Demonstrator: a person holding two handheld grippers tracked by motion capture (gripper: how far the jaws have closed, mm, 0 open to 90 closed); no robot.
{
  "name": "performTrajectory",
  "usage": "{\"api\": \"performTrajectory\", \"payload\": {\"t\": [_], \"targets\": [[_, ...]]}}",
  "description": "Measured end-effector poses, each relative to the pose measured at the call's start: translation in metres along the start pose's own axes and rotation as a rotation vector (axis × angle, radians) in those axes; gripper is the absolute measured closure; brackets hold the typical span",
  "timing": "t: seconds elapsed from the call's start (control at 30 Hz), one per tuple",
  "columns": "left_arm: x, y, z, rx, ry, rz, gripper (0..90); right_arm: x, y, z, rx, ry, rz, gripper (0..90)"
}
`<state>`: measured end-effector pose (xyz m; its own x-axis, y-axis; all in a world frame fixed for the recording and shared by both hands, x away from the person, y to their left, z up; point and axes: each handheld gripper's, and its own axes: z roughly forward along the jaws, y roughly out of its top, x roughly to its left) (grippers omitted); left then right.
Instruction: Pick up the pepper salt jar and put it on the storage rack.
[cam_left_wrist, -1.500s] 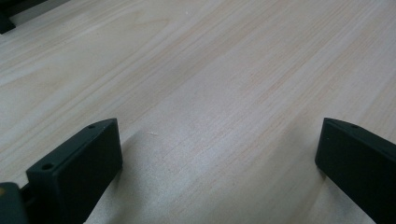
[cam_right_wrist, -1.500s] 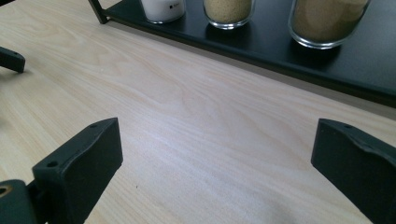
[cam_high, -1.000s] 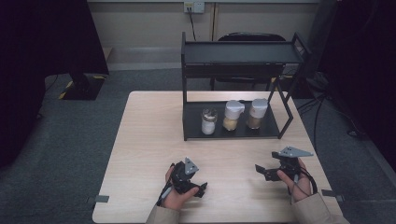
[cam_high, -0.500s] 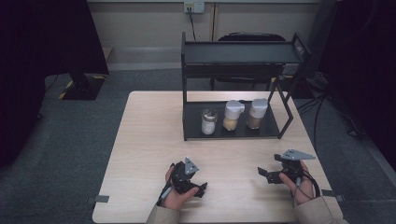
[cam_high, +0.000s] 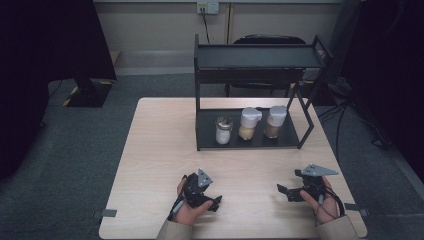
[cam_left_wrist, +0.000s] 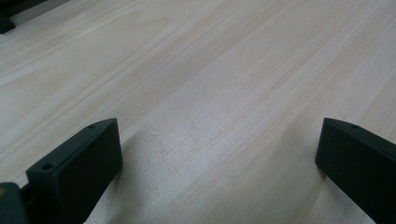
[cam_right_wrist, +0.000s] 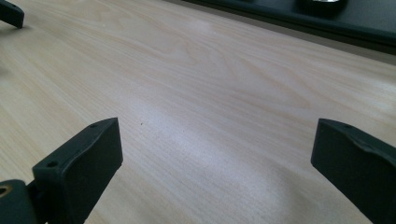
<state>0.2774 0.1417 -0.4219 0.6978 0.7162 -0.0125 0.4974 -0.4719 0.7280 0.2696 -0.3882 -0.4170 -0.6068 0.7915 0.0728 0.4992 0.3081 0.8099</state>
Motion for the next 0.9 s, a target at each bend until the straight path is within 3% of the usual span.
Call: {"api": "performTrajectory", "payload": {"t": [0.5,0.9], "targets": [[0.000,0.000,0.000,0.000,0.000,0.001,0.0,0.005,-0.007,-0.004,0.045,-0.013,-0.017,1.4],[0.000,0.000,0.000,0.000,0.000,-0.001,0.0,0.015,0.002,-0.002,0.143,-0.067,-0.059,1.5]]}}
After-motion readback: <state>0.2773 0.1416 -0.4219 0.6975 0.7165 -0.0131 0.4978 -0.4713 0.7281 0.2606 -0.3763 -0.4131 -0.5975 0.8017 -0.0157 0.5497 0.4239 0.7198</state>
